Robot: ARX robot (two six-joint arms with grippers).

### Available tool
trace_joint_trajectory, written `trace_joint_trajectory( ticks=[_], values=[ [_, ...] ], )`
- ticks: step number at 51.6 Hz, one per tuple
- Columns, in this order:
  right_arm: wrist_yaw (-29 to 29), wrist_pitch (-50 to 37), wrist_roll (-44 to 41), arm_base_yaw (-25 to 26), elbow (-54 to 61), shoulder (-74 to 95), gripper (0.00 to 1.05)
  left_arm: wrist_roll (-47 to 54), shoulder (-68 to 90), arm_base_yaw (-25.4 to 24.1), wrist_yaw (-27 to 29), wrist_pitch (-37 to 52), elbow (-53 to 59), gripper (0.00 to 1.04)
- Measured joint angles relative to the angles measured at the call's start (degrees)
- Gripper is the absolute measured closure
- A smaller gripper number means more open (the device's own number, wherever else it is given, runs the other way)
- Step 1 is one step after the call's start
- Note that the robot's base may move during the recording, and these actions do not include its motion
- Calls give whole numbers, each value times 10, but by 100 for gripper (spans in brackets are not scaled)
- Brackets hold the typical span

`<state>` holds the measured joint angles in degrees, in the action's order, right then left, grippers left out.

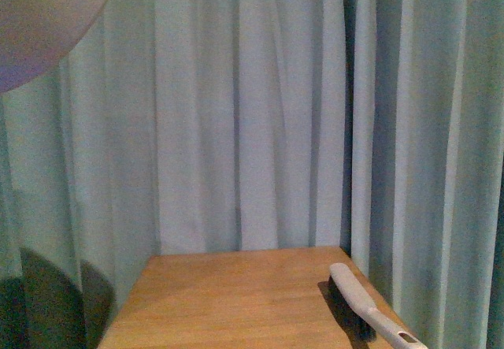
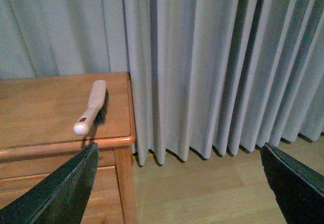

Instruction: Clean up trash

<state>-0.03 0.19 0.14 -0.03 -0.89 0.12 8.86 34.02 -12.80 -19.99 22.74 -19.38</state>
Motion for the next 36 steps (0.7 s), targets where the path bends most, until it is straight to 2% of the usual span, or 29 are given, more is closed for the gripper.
trace_joint_trajectory(
  ticks=[6, 10, 13, 19, 26, 28, 29, 31, 33, 36],
  values=[
    [0, 0, 0, 0, 0, 0, 7, -14, -78, -88, -71, -49, 33, 77],
    [0, 0, 0, 0, 0, 0, 7, -19, -126, -159, -146, -75, 60, 77],
    [0, 0, 0, 0, 0, 0, 7, -23, -132, -188, -169, -75, 66, 77],
    [0, 0, 0, 0, 0, 0, 7, -41, -136, -217, -179, -75, 66, 77],
    [0, 0, 0, 0, 0, 0, 7, -55, -148, -210, -181, -94, 66, 77],
    [90, -5, -9, -27, -1, 17, 7, -55, -151, -207, -182, -96, 66, 77],
    [169, -13, -11, -57, -4, 40, 7, -55, -151, -206, -182, -96, 66, 77],
    [256, -21, -13, -89, -9, 77, 7, -56, -152, -206, -181, -96, 66, 77],
    [307, -15, -7, -107, -21, 119, 7, -57, -153, -206, -180, -96, 66, 77],
    [322, -12, 2, -117, -40, 174, 7, -57, -153, -206, -180, -96, 66, 77]
  ],
)
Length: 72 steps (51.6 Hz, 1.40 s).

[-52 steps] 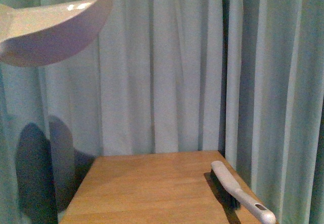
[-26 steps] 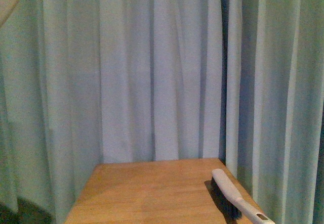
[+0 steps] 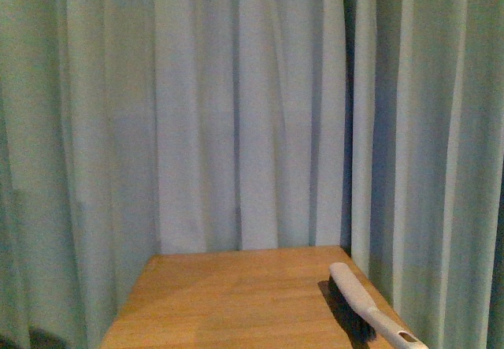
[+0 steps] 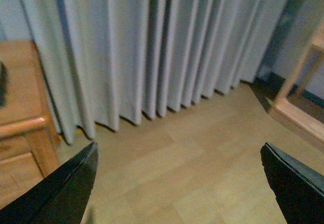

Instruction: Clean up trash

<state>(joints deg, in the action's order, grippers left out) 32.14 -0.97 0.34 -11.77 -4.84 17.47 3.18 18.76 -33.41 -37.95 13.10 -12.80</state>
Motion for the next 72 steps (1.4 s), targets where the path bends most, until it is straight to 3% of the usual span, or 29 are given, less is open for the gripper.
trace_joint_trajectory(
  ticks=[6, 14, 19, 27, 38, 72],
  values=[
    [-53, 0, 18, 3, -57, 112, 7, 0, 0, 0, 0, 0, 0, 77],
    [-159, 36, 47, 50, -190, 291, 7, 0, 0, 0, 0, 0, 0, 77],
    [-186, 57, 53, 62, -274, 389, 7, 0, 0, 0, 0, 0, 0, 77],
    [-200, 101, 78, 58, -414, 561, 7, 0, 0, 0, 0, 0, 0, 77],
    [-220, 132, 139, 9, -553, 737, 7, 0, 0, 0, 0, 0, 0, 77],
    [-231, 138, 200, -61, -731, 944, 7, 0, 0, 0, 0, 0, 0, 77]
  ],
)
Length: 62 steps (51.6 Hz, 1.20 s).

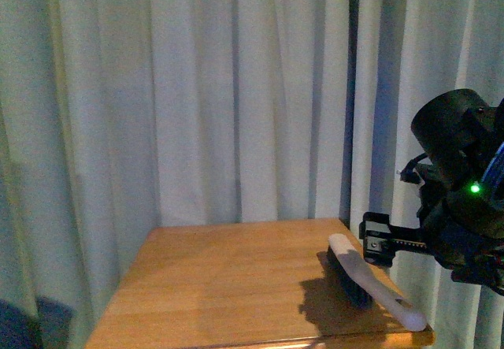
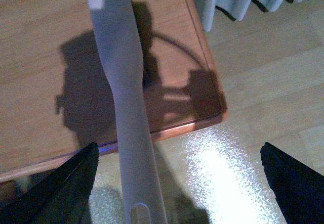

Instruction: Clean up trash

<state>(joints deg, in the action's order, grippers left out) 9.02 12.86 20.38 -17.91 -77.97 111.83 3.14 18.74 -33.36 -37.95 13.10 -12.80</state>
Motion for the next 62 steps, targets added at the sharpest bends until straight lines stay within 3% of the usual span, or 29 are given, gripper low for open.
trace_joint_trajectory(
  ticks=[26, 57, 62],
  values=[
    [-8, 18, 11, -33, -88, 94, 7, 0, 0, 0, 0, 0, 0, 77],
    [-5, 17, 21, -40, -88, 129, 7, 0, 0, 0, 0, 0, 0, 77],
    [-3, 16, 22, -40, -88, 129, 16, 0, 0, 0, 0, 0, 0, 77]
  ],
)
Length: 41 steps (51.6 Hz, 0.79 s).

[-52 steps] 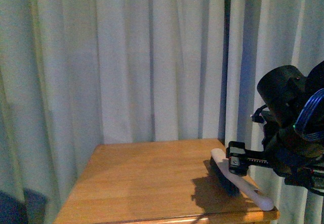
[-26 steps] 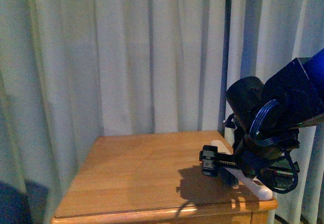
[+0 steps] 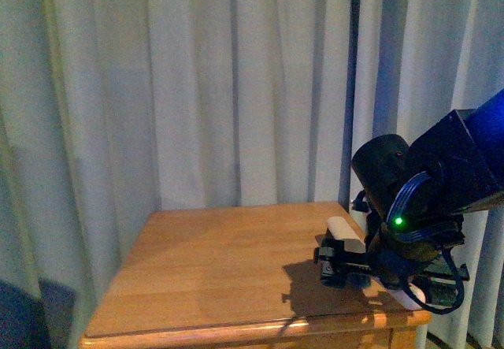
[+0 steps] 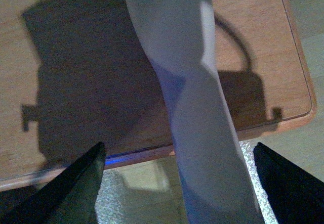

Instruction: Clean up trash

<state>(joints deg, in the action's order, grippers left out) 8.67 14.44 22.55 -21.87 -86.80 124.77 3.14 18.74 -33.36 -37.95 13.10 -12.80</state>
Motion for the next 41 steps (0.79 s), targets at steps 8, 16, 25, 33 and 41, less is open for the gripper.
trace_joint_trajectory(
  ticks=[8, 16, 25, 33, 41],
  values=[
    [3, -5, 0, 0, 0, 0, 42, 0, 0, 0, 0, 0, 0, 77],
    [4, -12, -1, 1, 2, 0, 64, 0, 0, 0, 0, 0, 0, 77],
    [4, -23, -13, 5, 12, -4, 84, 0, 0, 0, 0, 0, 0, 77],
    [10, -40, -27, 10, 33, -19, 85, 0, 0, 0, 0, 0, 0, 77],
    [28, -67, -52, 13, 66, -61, 85, 0, 0, 0, 0, 0, 0, 77]
  ],
)
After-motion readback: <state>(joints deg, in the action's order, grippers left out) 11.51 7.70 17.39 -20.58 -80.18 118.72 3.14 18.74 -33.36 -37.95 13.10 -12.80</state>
